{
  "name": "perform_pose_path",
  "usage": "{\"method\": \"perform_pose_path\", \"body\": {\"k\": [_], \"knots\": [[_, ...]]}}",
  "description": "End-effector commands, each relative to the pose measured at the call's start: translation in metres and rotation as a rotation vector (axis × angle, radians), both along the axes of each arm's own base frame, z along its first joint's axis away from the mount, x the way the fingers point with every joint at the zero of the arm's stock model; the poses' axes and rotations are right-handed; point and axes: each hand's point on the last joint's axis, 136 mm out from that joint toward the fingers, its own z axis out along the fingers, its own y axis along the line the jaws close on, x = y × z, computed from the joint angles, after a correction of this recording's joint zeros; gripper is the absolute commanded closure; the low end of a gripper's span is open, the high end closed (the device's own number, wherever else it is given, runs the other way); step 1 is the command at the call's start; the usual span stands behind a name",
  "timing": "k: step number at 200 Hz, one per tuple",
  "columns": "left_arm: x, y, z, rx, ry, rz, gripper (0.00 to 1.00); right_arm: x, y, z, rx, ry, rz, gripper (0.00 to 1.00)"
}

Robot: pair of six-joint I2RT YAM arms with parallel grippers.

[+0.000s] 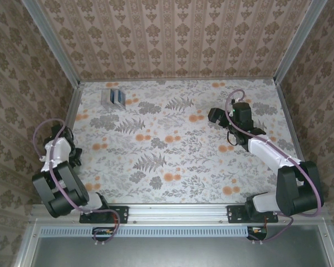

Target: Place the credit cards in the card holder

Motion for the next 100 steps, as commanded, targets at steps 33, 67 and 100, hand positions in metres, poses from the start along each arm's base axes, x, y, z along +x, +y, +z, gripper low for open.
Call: {"method": "perform_pose_path", "body": {"k": [33, 67, 100], "knots": [[0.025, 0.013, -0.009, 0.002, -0.013, -0.078, 0.00, -0.002, 0.008, 0.010, -0.023, -0.001, 0.050, 0.00], [0.039, 0.013, -0.027, -0.066, -0.079, -0.048, 0.00, 0.001, 0.014, 0.007, -0.001, 0.006, 0.067, 0.00], [0.034, 0.009, -0.038, -0.099, -0.062, 0.008, 0.00, 0.001, 0.014, 0.008, -0.007, 0.010, 0.070, 0.00]]}}
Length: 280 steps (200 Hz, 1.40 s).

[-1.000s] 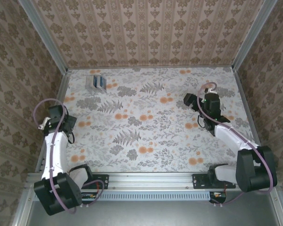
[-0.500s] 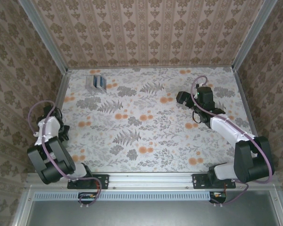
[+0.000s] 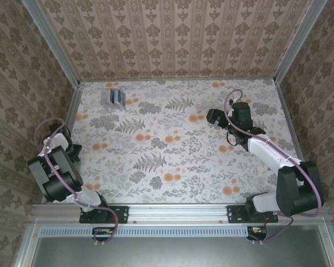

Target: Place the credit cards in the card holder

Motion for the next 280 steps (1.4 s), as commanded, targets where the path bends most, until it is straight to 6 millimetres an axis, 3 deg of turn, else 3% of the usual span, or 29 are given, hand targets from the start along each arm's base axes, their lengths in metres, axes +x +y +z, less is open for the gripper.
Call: {"method": "perform_pose_path", "body": {"k": [1, 34, 62, 79, 101, 151, 167, 187, 215, 223, 240, 262, 280], "knots": [[-0.002, -0.006, -0.009, -0.043, -0.008, 0.041, 0.00, 0.003, 0.006, 0.007, -0.006, -0.003, 0.032, 0.00], [-0.006, -0.015, -0.028, -0.115, 0.001, 0.081, 0.05, 0.005, 0.006, 0.004, -0.002, 0.003, 0.027, 0.00], [-0.007, -0.040, -0.037, -0.230, -0.044, 0.105, 0.13, 0.005, 0.004, 0.005, -0.012, 0.011, 0.017, 0.00], [-0.014, -0.046, -0.041, -0.240, -0.044, 0.126, 0.26, 0.003, 0.002, 0.001, -0.018, 0.024, 0.008, 0.00], [-0.015, -0.056, -0.039, -0.269, -0.039, 0.111, 0.32, 0.003, -0.004, -0.001, -0.039, 0.040, -0.020, 0.00], [0.000, -0.114, -0.020, -0.259, -0.037, -0.122, 0.33, 0.000, -0.009, -0.004, -0.048, 0.063, -0.044, 0.00], [0.003, -0.140, -0.020, -0.262, -0.024, -0.206, 0.33, 0.000, -0.009, -0.004, -0.047, 0.065, -0.048, 0.00], [0.011, -0.188, -0.017, -0.256, -0.008, -0.350, 0.34, -0.001, -0.014, -0.002, -0.069, 0.084, -0.065, 0.00], [0.031, -0.292, -0.011, -0.289, -0.014, -0.686, 0.35, -0.005, -0.032, -0.006, -0.135, 0.107, -0.147, 0.00], [0.026, -0.329, -0.012, -0.309, 0.008, -0.806, 0.36, -0.006, -0.035, -0.005, -0.151, 0.118, -0.163, 0.00], [0.015, -0.385, -0.014, -0.360, 0.048, -0.984, 0.37, -0.013, -0.041, -0.004, -0.176, 0.136, -0.180, 0.00], [0.017, -0.417, -0.001, -0.399, 0.032, -1.148, 0.36, -0.021, -0.047, -0.012, -0.190, 0.145, -0.206, 0.00], [0.028, -0.434, 0.025, -0.421, -0.059, -1.288, 0.27, -0.029, -0.049, -0.013, -0.200, 0.161, -0.204, 0.00]]}}
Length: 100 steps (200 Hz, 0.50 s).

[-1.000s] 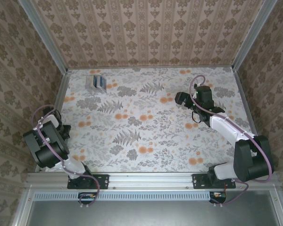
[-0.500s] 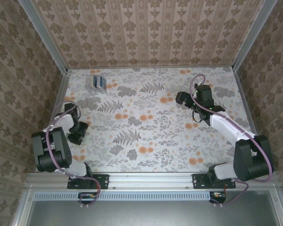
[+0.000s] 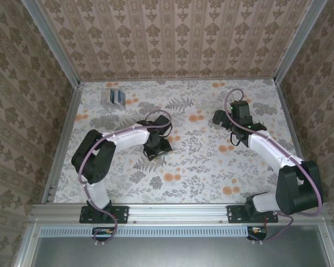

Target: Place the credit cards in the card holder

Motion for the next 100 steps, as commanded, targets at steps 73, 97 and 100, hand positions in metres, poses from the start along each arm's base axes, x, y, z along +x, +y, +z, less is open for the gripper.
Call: {"method": "perform_pose_path", "body": {"k": [73, 97, 100], "knots": [[0.012, 0.009, 0.099, -0.251, -0.286, -0.336, 0.00, -0.021, 0.057, -0.011, 0.136, 0.055, 0.252, 0.13], [0.026, 0.050, 0.105, -0.265, -0.329, -0.218, 0.00, -0.028, 0.123, -0.026, 0.187, 0.166, 0.454, 0.20], [0.027, 0.055, 0.104, -0.264, -0.329, -0.206, 0.00, -0.030, 0.132, -0.030, 0.191, 0.185, 0.481, 0.20]]}}
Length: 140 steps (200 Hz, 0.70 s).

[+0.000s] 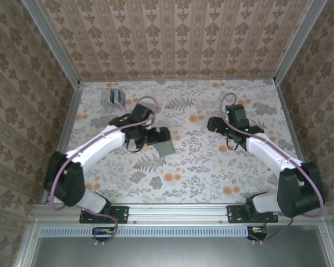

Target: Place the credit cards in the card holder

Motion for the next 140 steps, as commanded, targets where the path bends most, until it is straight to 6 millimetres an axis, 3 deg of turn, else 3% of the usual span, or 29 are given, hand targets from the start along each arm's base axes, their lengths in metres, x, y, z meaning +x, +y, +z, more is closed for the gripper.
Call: {"method": "perform_pose_path", "body": {"k": [1, 25, 50, 72, 101, 117, 140], "knots": [[0.009, 0.032, -0.001, -0.019, -0.026, 0.045, 0.00, -0.012, 0.076, -0.014, 0.092, 0.111, 0.265, 0.21], [0.019, 0.065, -0.007, -0.023, -0.017, 0.127, 0.04, -0.023, 0.137, -0.036, 0.125, 0.221, 0.443, 0.31], [0.021, 0.082, -0.015, -0.055, -0.004, 0.203, 0.06, -0.034, 0.168, -0.061, 0.113, 0.338, 0.520, 0.40], [0.020, 0.087, -0.018, -0.061, -0.013, 0.217, 0.07, -0.040, 0.185, -0.081, 0.110, 0.413, 0.570, 0.46], [0.027, 0.111, -0.007, -0.045, -0.054, 0.282, 0.07, -0.047, 0.201, -0.091, 0.108, 0.465, 0.624, 0.50], [0.038, 0.139, 0.005, -0.007, -0.106, 0.360, 0.07, -0.046, 0.205, -0.099, 0.092, 0.493, 0.629, 0.50], [0.054, 0.179, 0.022, -0.023, -0.166, 0.504, 0.07, -0.050, 0.208, -0.107, 0.080, 0.534, 0.628, 0.63]]}}
